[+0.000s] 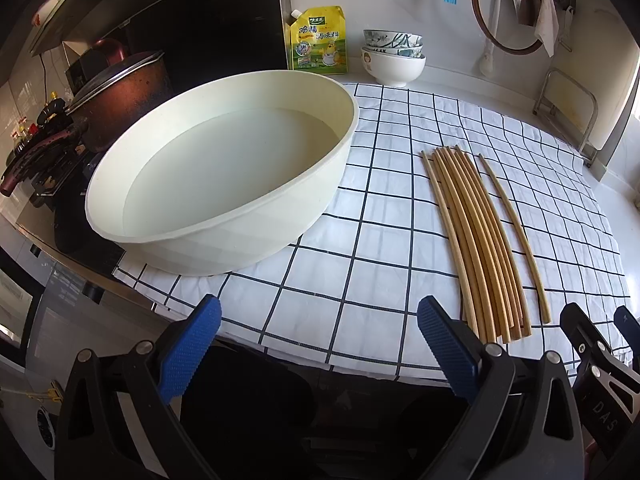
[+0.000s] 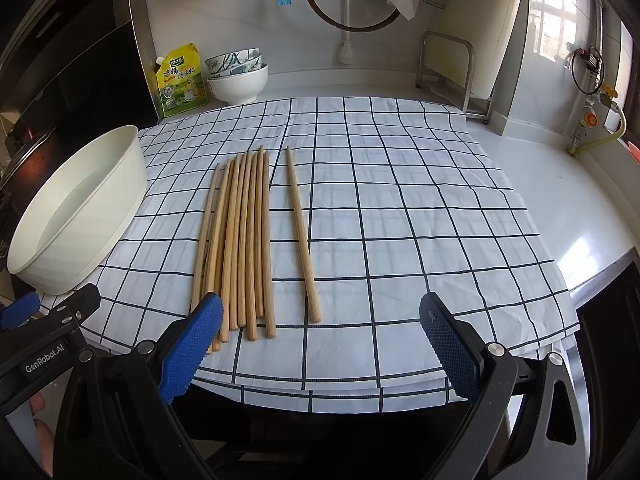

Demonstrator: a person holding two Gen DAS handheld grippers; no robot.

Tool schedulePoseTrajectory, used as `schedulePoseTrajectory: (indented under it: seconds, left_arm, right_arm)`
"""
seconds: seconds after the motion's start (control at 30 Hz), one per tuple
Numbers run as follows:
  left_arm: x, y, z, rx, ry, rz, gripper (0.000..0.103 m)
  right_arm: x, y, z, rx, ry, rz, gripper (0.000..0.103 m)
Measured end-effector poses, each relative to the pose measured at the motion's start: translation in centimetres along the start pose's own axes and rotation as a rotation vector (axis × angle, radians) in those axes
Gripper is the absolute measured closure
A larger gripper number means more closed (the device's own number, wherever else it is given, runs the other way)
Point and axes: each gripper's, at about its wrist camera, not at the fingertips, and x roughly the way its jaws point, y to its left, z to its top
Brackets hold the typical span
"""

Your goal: Organize utensils

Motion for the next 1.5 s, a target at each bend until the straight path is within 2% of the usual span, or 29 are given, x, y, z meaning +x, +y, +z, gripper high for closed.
schedulePoseTrajectory:
  seconds: [1.5]
  left_arm:
    - [-0.01, -0.14, 0.24, 0.002, -0.005, -0.002, 0.006]
  right_arm:
    - [-0.05, 0.01, 0.36, 0.003, -0.01, 0.0, 0.009]
